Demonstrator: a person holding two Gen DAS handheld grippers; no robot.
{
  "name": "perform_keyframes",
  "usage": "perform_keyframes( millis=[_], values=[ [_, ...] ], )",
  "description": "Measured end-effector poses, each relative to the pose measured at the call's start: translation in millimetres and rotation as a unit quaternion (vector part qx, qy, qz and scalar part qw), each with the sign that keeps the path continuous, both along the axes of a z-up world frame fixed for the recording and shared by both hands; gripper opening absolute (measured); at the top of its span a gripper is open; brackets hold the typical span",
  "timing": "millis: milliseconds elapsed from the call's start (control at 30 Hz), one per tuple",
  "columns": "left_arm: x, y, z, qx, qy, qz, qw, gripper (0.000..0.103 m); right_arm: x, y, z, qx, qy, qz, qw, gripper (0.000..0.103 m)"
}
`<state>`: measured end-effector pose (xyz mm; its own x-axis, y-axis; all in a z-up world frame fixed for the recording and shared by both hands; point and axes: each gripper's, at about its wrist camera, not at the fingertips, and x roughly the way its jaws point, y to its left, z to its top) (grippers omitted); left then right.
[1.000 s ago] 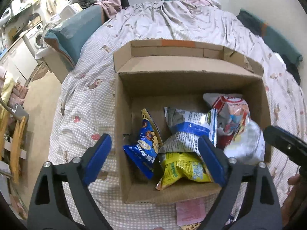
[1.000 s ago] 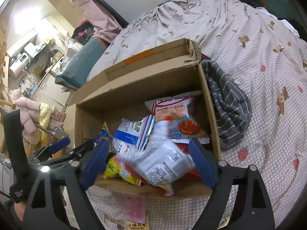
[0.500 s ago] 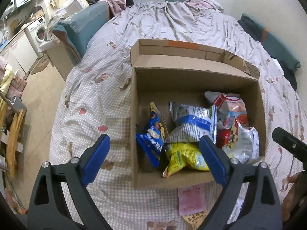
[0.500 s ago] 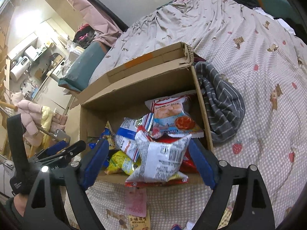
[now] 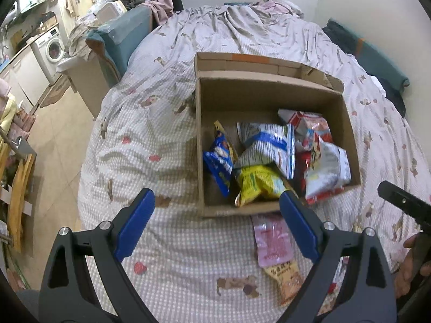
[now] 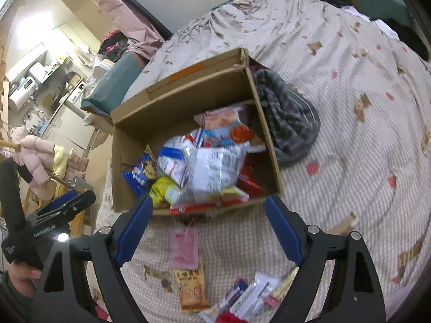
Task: Organize snacks
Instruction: 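Move both open tools back from the box toward the snack pile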
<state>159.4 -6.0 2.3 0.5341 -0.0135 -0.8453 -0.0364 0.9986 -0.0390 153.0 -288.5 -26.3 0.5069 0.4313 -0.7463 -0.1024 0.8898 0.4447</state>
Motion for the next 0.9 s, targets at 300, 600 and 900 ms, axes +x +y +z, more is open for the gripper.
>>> perform_keyframes(
  millis=[300, 600, 900],
  values=[
    [-37.4, 8.8, -9.0, 0.001, 0.010, -0.009, 0.9999, 0.092, -36.0, -8.8, -7.2, -0.013, 0.021, -0.029, 0.999, 0.088],
    [-59.9, 16.8, -35.0, -0.019, 0.030, -0.011, 0.9993, 0.092, -65.9, -13.8, -17.4, -0.021, 0.047, -0.040, 0.998, 0.088],
    [-67.0, -37.0, -97.9, -0.089, 0.158, -0.070, 0.9810, 0.092, -69.9, -22.1, -34.9, -0.030, 0.083, -0.068, 0.994, 0.088]
  ],
)
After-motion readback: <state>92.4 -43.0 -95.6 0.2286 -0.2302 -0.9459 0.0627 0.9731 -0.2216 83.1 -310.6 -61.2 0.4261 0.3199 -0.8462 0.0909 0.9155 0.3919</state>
